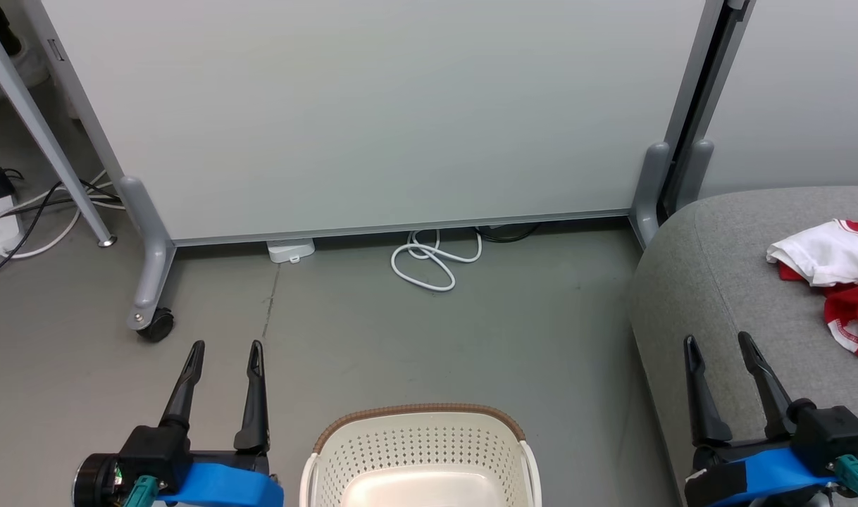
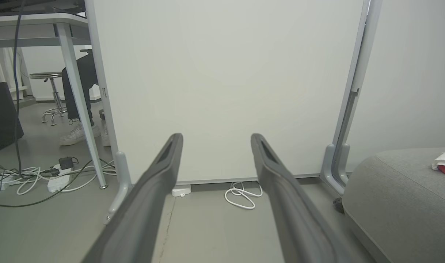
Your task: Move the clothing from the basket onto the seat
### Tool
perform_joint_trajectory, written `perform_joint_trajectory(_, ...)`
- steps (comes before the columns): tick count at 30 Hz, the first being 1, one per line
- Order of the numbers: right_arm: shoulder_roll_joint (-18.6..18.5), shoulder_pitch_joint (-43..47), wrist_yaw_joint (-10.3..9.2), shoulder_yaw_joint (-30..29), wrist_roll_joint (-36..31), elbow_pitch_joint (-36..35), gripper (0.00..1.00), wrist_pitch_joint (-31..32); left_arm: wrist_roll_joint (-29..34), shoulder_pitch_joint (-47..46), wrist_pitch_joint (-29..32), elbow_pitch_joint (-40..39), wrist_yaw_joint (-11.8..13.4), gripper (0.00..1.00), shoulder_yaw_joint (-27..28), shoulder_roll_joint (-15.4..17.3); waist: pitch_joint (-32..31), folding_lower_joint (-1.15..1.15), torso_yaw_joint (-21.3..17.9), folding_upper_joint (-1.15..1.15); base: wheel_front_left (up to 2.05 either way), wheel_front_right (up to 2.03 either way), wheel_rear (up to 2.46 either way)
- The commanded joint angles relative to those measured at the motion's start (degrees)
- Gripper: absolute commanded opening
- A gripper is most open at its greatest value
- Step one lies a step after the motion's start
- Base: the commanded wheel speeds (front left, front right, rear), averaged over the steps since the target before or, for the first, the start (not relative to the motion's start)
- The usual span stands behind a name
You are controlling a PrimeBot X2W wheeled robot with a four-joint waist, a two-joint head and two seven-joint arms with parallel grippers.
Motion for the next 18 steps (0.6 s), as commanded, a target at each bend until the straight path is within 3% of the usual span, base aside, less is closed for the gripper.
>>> perform_joint_trajectory(1, 0.1, 0.7, 0.01, 0.1, 0.2, 0.1, 1.0, 0.0, 0.5, 0.4, -0.1, 0.2, -0.1, 1.0, 0.3, -0.1, 0.0, 0.0, 0.0, 0.0, 0.0, 0.0, 0.0)
perform_joint_trajectory(2, 0.1, 0.6, 0.02, 0.1, 0.3, 0.1, 1.0, 0.0, 0.6, 0.4, -0.1, 0.2, -0.3, 1.0, 0.4, -0.2, 0.0, 0.0, -0.1, 0.0, 0.0, 0.0, 0.0)
perform_joint_trajectory(3, 0.0, 0.0, 0.0, 0.1, 0.1, 0.0, 0.0, 0.0, 0.5, 0.0, 0.0, 0.1, -0.1, 0.0, 0.2, -0.2, 0.0, 0.0, -0.1, 0.0, 0.0, 0.0, 0.0)
perform_joint_trajectory(8, 0.2, 0.4, -0.01, -0.1, 0.9, 2.4, 0.0, 0.4, -0.4, 1.1, 0.6, 2.3, -0.1, 0.0, 0.3, -0.5, 0.0, 0.0, -0.1, 0.0, 0.0, 0.0, 0.0)
perform_joint_trajectory(18, 0.1, -0.5, -0.01, -0.5, 12.5, 2.6, 0.0, 3.4, -11.8, -0.1, 3.6, 2.5, -0.5, 0.0, 1.9, -0.8, 0.2, 0.0, -0.3, 0.0, 0.0, 0.0, 0.0)
